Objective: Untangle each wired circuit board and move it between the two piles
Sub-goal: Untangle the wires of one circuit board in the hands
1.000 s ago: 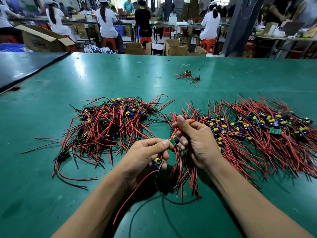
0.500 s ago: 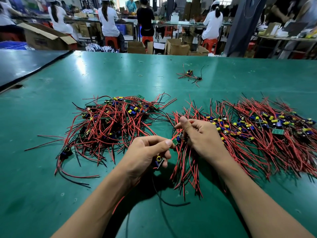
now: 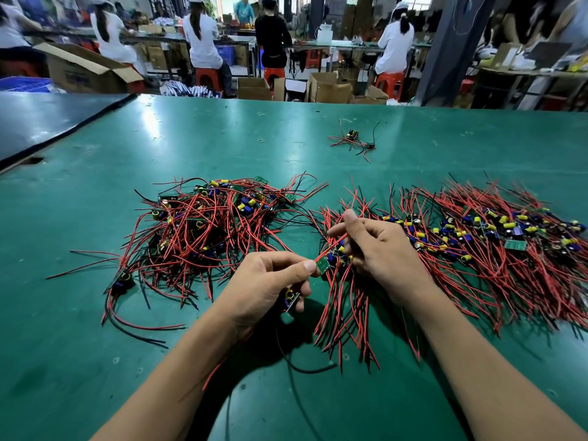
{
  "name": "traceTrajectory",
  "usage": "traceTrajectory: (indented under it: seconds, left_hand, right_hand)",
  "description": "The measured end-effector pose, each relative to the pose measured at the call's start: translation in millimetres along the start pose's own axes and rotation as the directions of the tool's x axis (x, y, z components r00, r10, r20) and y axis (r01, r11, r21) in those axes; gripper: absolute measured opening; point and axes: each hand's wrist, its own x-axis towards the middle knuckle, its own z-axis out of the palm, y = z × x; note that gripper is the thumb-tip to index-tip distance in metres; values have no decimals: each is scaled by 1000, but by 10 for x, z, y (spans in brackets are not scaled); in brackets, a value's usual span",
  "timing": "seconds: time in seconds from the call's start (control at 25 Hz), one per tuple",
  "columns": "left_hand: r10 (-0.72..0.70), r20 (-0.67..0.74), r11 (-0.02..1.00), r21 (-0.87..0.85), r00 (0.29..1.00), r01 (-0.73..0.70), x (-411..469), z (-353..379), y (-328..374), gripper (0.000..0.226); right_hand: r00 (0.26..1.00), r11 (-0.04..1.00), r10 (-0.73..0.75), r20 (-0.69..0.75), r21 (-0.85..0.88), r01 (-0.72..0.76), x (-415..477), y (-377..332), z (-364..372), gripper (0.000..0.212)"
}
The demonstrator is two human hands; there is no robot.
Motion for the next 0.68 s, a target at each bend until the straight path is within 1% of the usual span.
traceTrajectory:
  seconds: [0.04, 0.08, 0.12, 0.16, 0.24, 0.28, 0.32, 0.36, 0.44, 0.52, 0.6, 0.64, 0.68]
  left_hand:
    - [-3, 7, 1000, -3, 1000, 3, -5, -2, 9, 20]
    - [-7, 13, 1000, -3, 1000, 7, -10, -6, 20, 21]
    - [-9, 19, 1000, -1, 1000, 9, -12, -7, 28, 21]
    - [-11, 24, 1000, 3, 1000, 11, -14, -7, 32, 20]
    - [-17, 26, 1000, 16, 1000, 17, -9, -1, 22, 19]
    - [-23, 19, 1000, 20, 1000, 23, -6, 1, 14, 18]
    - [-31, 8, 999, 18, 999, 31, -6, -2, 8, 17]
    - [-39, -2, 999, 11, 999, 39, -7, -2, 5, 16]
    - [-55, -19, 998, -2, 998, 55, -14, -4, 20, 16]
    - [-66, -54, 998, -10, 996, 66, -17, -9, 48, 19]
    - [-62, -115, 997, -48, 992, 56, -11, -10, 83, 18]
    - [-55, -147, 994, -100, 988, 41, -3, -8, 104, 16]
    - [-49, -176, 985, -172, 983, 18, 2, -6, 128, 14]
  right_hand:
    - [992, 982, 101, 73, 151, -111, 4, -26, -13, 46]
    - [980, 955, 152, 128, 235, -179, 4, -43, -24, 47]
    - [974, 949, 166, 152, 243, -200, 5, -46, -36, 47]
    - [976, 964, 156, 153, 193, -184, 5, -43, -52, 47]
    - [989, 993, 107, 100, 31, -110, 0, -35, -50, 45]
    - [992, 994, 105, 75, 21, -107, -3, -16, -37, 44]
    - [987, 986, 144, 67, 76, -149, -2, -8, -25, 45]
    - [975, 962, 207, 82, 167, -218, 0, -8, -14, 46]
    - [938, 881, 313, 150, 324, -346, -5, -46, 5, 49]
    - [911, 824, 362, 196, 389, -412, -5, -68, 15, 56]
    - [912, 824, 368, 183, 390, -411, -16, -71, 31, 66]
    - [926, 855, 341, 162, 357, -377, -32, -63, 43, 62]
    - [950, 908, 276, 148, 285, -308, -56, -49, 59, 51]
